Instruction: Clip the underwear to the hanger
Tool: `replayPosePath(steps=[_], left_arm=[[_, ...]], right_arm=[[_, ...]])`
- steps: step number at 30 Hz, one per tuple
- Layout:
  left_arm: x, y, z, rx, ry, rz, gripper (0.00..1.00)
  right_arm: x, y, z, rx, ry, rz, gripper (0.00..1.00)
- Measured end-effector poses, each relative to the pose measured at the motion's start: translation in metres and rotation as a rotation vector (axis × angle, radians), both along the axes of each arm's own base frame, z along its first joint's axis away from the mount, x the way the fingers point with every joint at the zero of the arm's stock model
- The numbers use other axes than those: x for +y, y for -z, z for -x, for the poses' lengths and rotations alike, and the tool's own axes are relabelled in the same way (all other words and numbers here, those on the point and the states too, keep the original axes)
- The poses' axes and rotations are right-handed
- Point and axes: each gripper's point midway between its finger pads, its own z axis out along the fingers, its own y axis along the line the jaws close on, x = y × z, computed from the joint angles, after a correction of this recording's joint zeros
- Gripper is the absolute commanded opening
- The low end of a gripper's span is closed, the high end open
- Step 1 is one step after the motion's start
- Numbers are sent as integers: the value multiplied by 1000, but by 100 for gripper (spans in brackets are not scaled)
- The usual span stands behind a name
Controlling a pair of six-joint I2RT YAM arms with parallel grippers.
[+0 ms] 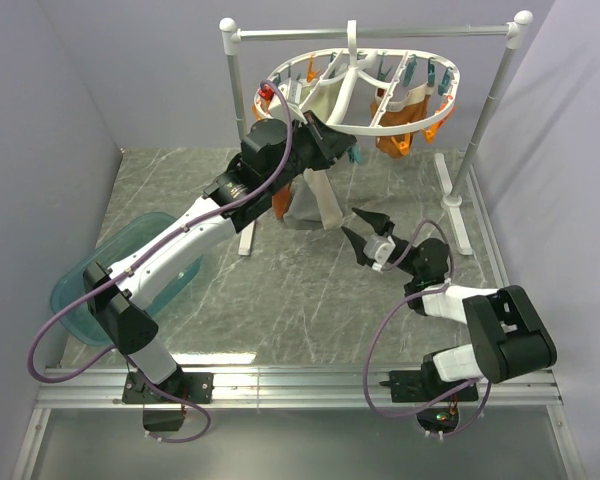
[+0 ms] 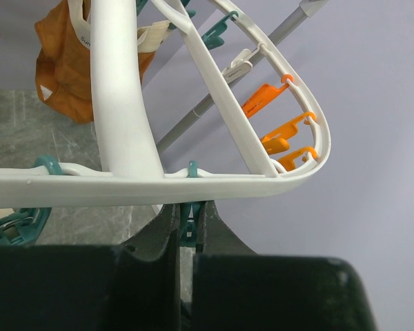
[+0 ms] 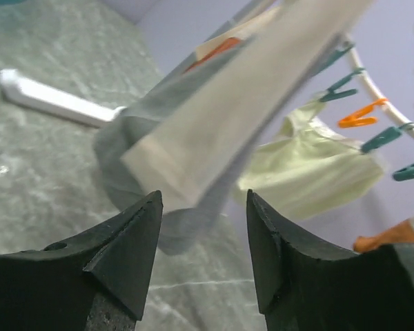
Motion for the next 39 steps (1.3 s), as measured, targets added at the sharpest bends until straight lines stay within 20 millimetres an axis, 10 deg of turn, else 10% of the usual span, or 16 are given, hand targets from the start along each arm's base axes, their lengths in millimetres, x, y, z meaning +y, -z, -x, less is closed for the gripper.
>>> replayPosePath(steps=[18, 39], left_arm=[[0, 0, 1, 1, 11, 2, 0], [-1, 2, 1, 14, 29, 16, 0]], right_arm=[[42, 105, -2, 100, 57, 208, 80], [28, 45, -36, -31, 252, 132, 64]])
